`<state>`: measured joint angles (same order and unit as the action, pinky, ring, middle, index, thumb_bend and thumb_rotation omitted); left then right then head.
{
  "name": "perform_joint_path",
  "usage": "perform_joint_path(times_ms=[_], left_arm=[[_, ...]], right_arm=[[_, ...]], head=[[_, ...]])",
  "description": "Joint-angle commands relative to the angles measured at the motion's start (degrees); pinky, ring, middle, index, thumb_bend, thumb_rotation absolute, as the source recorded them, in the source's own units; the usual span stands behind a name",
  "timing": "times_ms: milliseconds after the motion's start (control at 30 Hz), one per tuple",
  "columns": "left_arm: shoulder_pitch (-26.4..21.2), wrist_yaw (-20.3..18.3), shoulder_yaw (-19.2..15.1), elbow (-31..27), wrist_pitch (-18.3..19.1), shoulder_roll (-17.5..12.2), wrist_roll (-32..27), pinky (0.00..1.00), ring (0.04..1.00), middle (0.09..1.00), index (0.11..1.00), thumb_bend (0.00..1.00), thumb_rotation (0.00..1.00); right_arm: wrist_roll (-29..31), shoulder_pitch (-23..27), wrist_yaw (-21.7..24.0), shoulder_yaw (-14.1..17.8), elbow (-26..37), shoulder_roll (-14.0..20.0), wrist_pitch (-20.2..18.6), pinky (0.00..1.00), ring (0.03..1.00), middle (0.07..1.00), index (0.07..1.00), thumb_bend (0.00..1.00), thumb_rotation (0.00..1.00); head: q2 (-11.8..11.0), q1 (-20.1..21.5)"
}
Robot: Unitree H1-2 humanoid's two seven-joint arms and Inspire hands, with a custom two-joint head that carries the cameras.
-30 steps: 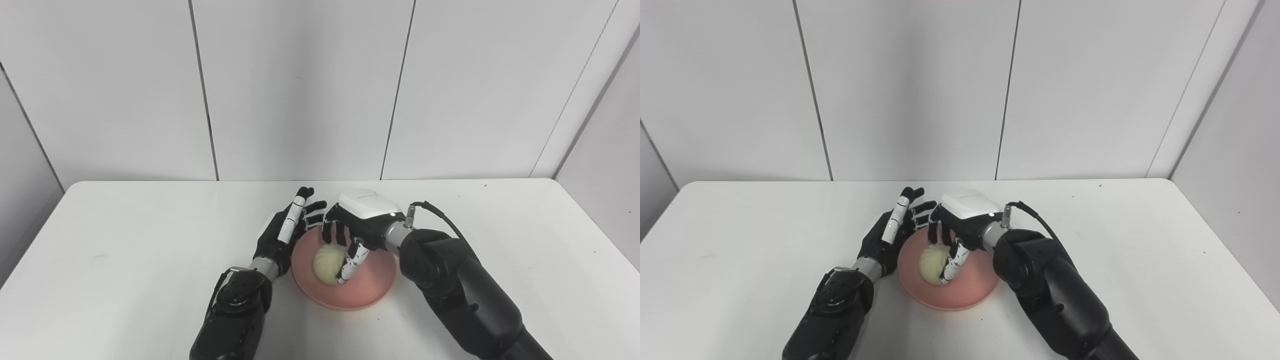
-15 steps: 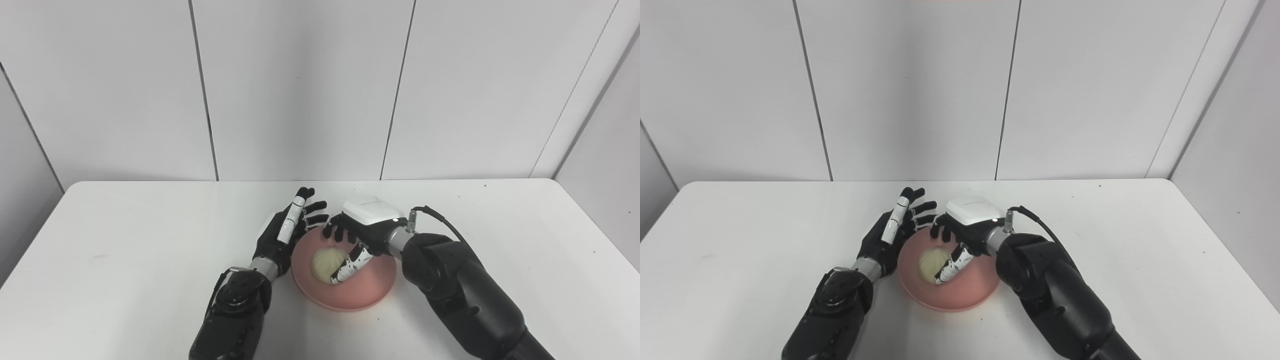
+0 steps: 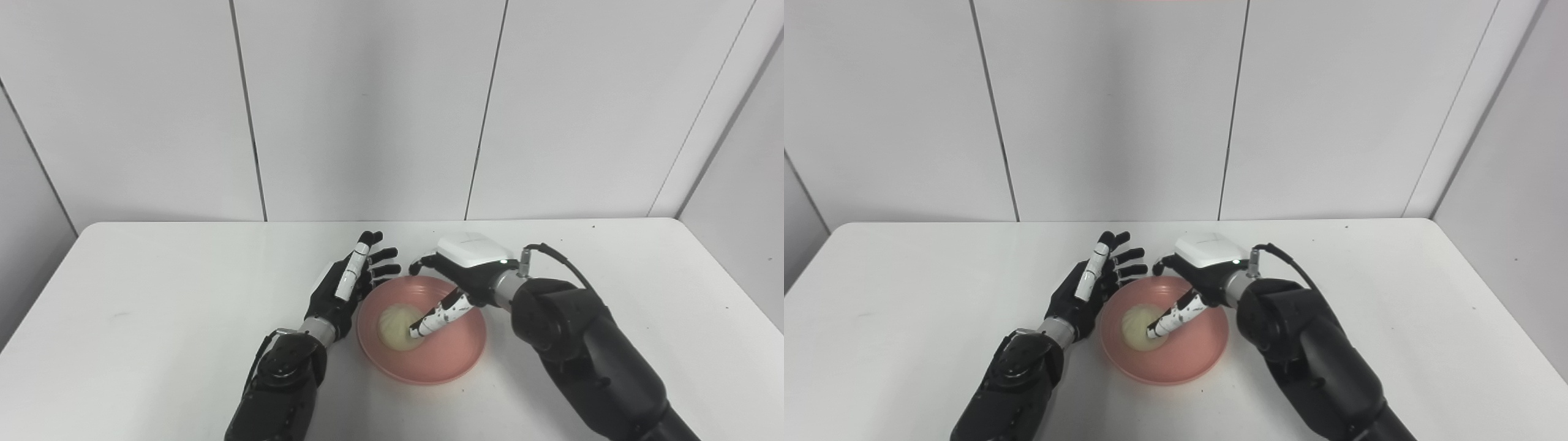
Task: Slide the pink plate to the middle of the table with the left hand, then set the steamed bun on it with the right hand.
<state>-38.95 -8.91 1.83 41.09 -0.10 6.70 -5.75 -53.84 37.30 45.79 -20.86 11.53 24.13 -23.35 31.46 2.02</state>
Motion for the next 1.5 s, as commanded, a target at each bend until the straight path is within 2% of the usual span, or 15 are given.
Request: perform_joint_path(times_ms=[0, 67, 100, 133, 167, 267, 300, 333, 367, 433, 567, 700, 900, 1133, 1467], left_arm=[[0.5, 0.7, -0.1, -0.2, 0.2, -0.4, 0.6, 0.74, 0.774, 0.839, 0.902, 0.77, 0.91], [0.7, 1.3, 0.0, -0.4, -1.3, -0.4, 1.1, 0.74, 0.780, 0.841, 0.899, 0.77, 0.90], [0.9, 1.6, 0.1, -0.4, -2.0, -0.4, 1.4, 0.74, 0.787, 0.836, 0.900, 0.77, 0.88], [1.0, 2.1, 0.2, -0.4, -2.8, -0.4, 1.8, 0.74, 0.787, 0.836, 0.900, 0.77, 0.88], [1.2, 2.7, 0.4, -0.5, -3.6, -0.4, 2.6, 0.74, 0.794, 0.833, 0.903, 0.78, 0.88], [1.7, 5.0, 1.0, -0.9, -6.4, -0.3, 5.0, 0.83, 0.841, 0.857, 0.928, 0.78, 0.90], [2.0, 5.9, 0.9, -1.1, -7.5, -0.1, 5.4, 0.87, 0.865, 0.873, 0.933, 0.77, 0.91], [2.2, 6.5, 0.7, -1.3, -8.2, 0.0, 5.6, 0.95, 0.928, 0.920, 0.948, 0.76, 0.91], [2.4, 7.0, 0.6, -1.5, -8.8, 0.1, 5.8, 0.97, 0.941, 0.929, 0.950, 0.76, 0.91], [2.7, 8.1, 0.5, -1.8, -9.4, 0.3, 6.4, 0.99, 0.978, 0.961, 0.959, 0.77, 0.92], [3.5, 10.6, 0.8, -2.7, -10.2, 0.6, 8.2, 1.00, 0.999, 0.997, 0.970, 0.77, 0.94], [4.3, 12.5, 1.8, -3.4, -10.7, 0.7, 10.6, 1.00, 1.000, 1.000, 0.996, 0.72, 0.96], [5.2, 13.6, 1.5, -4.8, -10.1, 1.3, 10.6, 1.00, 1.000, 1.000, 1.000, 0.72, 0.95], [5.4, 13.1, 0.2, -4.7, -9.5, 1.7, 8.8, 1.00, 1.000, 1.000, 1.000, 0.69, 0.97], [6.7, 12.6, -0.4, -8.3, -6.7, 1.6, 7.8, 1.00, 1.000, 1.000, 1.000, 0.68, 0.99]], right_arm=[[1.4, -0.3, -6.1, 3.4, 2.3, 0.0, 1.1, 0.59, 0.777, 0.822, 0.749, 0.98, 0.54], [4.6, -2.1, -12.0, 6.9, 1.3, -1.3, 3.3, 0.57, 0.731, 0.780, 0.734, 0.90, 0.70], [6.3, -2.9, -14.6, 8.4, 0.5, -1.9, 4.3, 0.56, 0.691, 0.747, 0.733, 0.82, 0.89], [8.4, -3.7, -17.4, 10.2, -0.6, -2.7, 5.3, 0.56, 0.691, 0.747, 0.733, 0.82, 0.89], [10.6, -4.6, -20.7, 12.3, -2.0, -3.7, 6.4, 0.56, 0.682, 0.745, 0.745, 0.81, 0.95], [21.5, -6.6, -31.0, 20.1, -8.9, -8.3, 12.7, 0.63, 0.735, 0.780, 0.782, 0.77, 1.00], [29.4, -7.0, -32.8, 24.7, -12.0, -11.3, 15.0, 0.65, 0.740, 0.786, 0.791, 0.79, 1.00], [34.9, -7.2, -33.8, 27.7, -14.1, -13.3, 16.6, 0.68, 0.759, 0.802, 0.809, 0.80, 0.98], [38.9, -7.3, -34.5, 30.0, -15.8, -14.8, 17.9, 0.69, 0.763, 0.805, 0.812, 0.80, 0.98], [44.2, -7.2, -36.2, 33.4, -18.7, -17.2, 20.1, 0.72, 0.777, 0.809, 0.819, 0.79, 0.98], [51.0, -6.7, -39.9, 37.5, -24.5, -19.7, 23.4, 0.73, 0.792, 0.819, 0.828, 0.80, 1.00], [55.7, -6.9, -41.5, 38.0, -29.4, -19.5, 24.5, 0.75, 0.785, 0.825, 0.830, 0.82, 0.97], [57.1, -8.3, -43.0, 36.2, -32.0, -18.8, 25.6, 0.75, 0.807, 0.828, 0.834, 0.82, 0.94], [55.2, -10.1, -47.2, 33.9, -33.8, -18.4, 31.9, 0.82, 0.856, 0.839, 0.825, 0.78, 0.99], [53.2, -13.5, -48.6, 30.4, -32.8, -17.4, 35.1, 0.83, 0.854, 0.845, 0.812, 0.80, 0.97]], head=[[0.0, 0.0], [0.0, 0.0], [-0.1, 0.1], [-0.1, 0.1], [-0.1, 0.1], [0.0, 0.0], [0.1, -0.1], [0.1, -0.1], [0.1, 0.0], [0.1, 0.1], [0.1, 0.5], [0.1, 0.3], [0.3, 0.5], [0.7, 0.3], [2.0, 0.8]])
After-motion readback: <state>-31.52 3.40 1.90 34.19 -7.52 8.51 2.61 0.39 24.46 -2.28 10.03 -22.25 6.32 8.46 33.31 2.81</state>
